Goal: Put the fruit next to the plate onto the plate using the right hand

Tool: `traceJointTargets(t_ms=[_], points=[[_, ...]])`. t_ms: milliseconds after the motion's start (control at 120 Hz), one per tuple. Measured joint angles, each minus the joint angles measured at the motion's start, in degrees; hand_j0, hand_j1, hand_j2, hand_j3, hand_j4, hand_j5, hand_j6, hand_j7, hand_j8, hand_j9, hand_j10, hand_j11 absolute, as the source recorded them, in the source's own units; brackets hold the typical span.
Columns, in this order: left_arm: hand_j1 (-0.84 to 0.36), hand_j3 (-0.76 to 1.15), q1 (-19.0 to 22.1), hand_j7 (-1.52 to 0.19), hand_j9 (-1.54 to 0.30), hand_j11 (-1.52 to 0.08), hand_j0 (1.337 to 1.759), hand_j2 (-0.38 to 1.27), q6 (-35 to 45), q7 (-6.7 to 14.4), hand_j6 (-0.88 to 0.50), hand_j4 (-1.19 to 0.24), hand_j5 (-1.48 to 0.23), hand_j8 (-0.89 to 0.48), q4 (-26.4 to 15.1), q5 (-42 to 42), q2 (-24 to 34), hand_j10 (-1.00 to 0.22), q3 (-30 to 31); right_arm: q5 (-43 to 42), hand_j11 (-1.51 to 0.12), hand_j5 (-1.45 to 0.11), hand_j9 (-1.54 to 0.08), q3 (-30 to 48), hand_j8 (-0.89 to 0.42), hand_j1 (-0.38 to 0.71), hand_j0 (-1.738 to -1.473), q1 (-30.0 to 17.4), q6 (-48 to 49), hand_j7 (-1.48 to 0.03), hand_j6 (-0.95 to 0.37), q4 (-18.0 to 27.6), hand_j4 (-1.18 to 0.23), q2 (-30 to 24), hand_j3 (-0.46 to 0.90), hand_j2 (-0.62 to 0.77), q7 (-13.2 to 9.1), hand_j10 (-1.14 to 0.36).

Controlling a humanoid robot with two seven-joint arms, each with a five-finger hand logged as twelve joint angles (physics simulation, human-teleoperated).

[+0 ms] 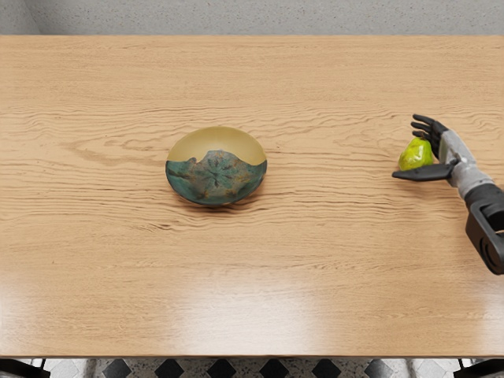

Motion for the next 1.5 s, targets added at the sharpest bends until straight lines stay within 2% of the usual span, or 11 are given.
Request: traceJointTargets(t_ms=[217, 533, 575, 708, 800, 858, 975, 1192, 1292, 1400, 1500], points=[[0.35, 0.0, 0.0, 0.0, 0.0, 0.0, 1.658, 0.0, 0.0, 0.0, 0.0, 0.0, 0.0, 0.0, 0.0, 0.01, 0.0, 0.0, -0.02, -0.04, -0.43, -0.42, -0.43, -0.66, -0.28, 0.05, -1.658, -0.43, 0.43, -0.43, -0.31, 1.46, -0.34, 0.02, 0.0, -0.06, 0.36, -0.34], [0.35, 0.0, 0.0, 0.0, 0.0, 0.0, 1.658, 0.0, 0.0, -0.02, 0.0, 0.0, 0.0, 0.0, 0.0, 0.03, 0.0, 0.0, -0.06, 0.1, -0.59, -0.58, -0.59, -2.73, -0.34, 0.18, -1.657, -0.36, 0.01, -0.6, -0.26, 2.25, -0.45, 1.18, 0.0, -0.07, -0.09, -0.46], [0.35, 0.0, 0.01, 0.0, 0.0, 0.0, 1.658, 0.0, 0.0, -0.02, 0.0, 0.0, 0.0, 0.0, 0.0, 0.04, 0.0, 0.0, -0.07, 0.14, -0.61, -0.59, -0.6, -2.87, -0.35, 0.17, -1.655, -0.32, -0.05, -0.61, -0.24, 2.33, -0.42, 1.27, 0.0, -0.14, -0.17, -0.48], [0.35, 0.0, 0.0, 0.0, 0.0, 0.0, 1.658, 0.0, 0.0, -0.02, 0.0, 0.0, 0.0, 0.0, 0.0, 0.04, 0.0, 0.0, -0.08, 0.22, -0.65, -0.63, -0.63, -3.12, -0.34, 0.19, -1.654, -0.24, 0.23, -0.66, -0.22, 2.54, -0.4, 1.06, 0.0, -0.02, -0.32, -0.53], [0.35, 0.0, 0.0, 0.0, 0.0, 0.0, 1.658, 0.0, 0.0, -0.01, 0.0, 0.0, 0.0, 0.0, 0.0, 0.02, 0.0, 0.0, -0.04, 0.29, -0.68, -0.66, -0.65, -3.24, -0.37, 0.16, -1.652, -0.12, 0.47, -0.69, -0.25, 3.14, -0.43, 0.74, 0.0, -0.04, -0.43, -0.52], [0.35, 0.0, 0.0, 0.0, 0.0, 0.0, 1.658, 0.0, 0.0, 0.0, 0.0, 0.0, 0.0, 0.0, 0.0, 0.01, 0.0, 0.0, -0.02, 0.26, -0.7, -0.68, -0.68, -3.23, -0.39, 0.18, -1.652, -0.04, 0.6, -0.7, -0.29, 4.57, -0.48, 0.12, 0.0, 0.02, -0.69, -0.53], [0.35, 0.0, 0.0, 0.0, 0.0, 0.0, 1.658, 0.0, 0.0, 0.0, 0.0, 0.0, 0.0, 0.0, 0.0, 0.0, 0.0, 0.0, 0.01, 0.25, -0.73, -0.72, -0.72, -3.16, -0.42, 0.13, -1.65, 0.05, 0.62, -0.73, -0.33, 7.75, -0.53, -1.3, 0.0, -0.11, -1.45, -0.56], [0.35, 0.0, 0.0, 0.0, 0.0, 0.0, 1.658, 0.0, 0.0, 0.01, 0.0, 0.0, 0.0, 0.0, 0.0, -0.01, 0.0, 0.0, 0.02, 0.25, -0.75, -0.76, -0.75, -2.93, -0.45, 0.13, -1.649, 0.15, 0.32, -0.76, -0.38, 13.26, -0.57, -3.34, 0.0, -0.12, -3.45, -0.57], [0.35, 0.0, 0.0, 0.0, 0.0, 0.0, 1.658, 0.0, 0.0, 0.01, 0.0, 0.0, 0.0, 0.0, 0.0, -0.01, 0.0, 0.0, 0.02, 0.32, -0.77, -0.77, -0.76, -2.5, -0.47, 0.16, -1.65, 0.16, 0.14, -0.76, -0.41, 15.88, -0.61, -3.87, 0.0, -0.04, -4.44, -0.56], [0.35, 0.0, 0.0, 0.0, 0.0, 0.0, 1.658, 0.0, 0.0, 0.0, 0.0, 0.0, 0.0, 0.0, 0.0, -0.01, 0.0, 0.0, 0.01, 0.33, -0.77, -0.78, -0.78, -2.12, -0.49, 0.13, -1.649, 0.17, 0.06, -0.77, -0.43, 18.01, -0.64, -3.98, 0.0, -0.13, -5.37, -0.57], [0.35, 0.0, 0.0, 0.0, 0.0, 0.0, 1.658, 0.0, 0.0, 0.0, 0.0, 0.0, 0.0, 0.0, 0.0, -0.01, 0.0, 0.0, 0.01, 0.41, -0.78, -0.78, -0.78, -1.98, -0.5, 0.16, -1.65, 0.17, -0.03, -0.77, -0.46, 19.11, -0.68, -3.65, 0.0, -0.07, -6.01, -0.57]])
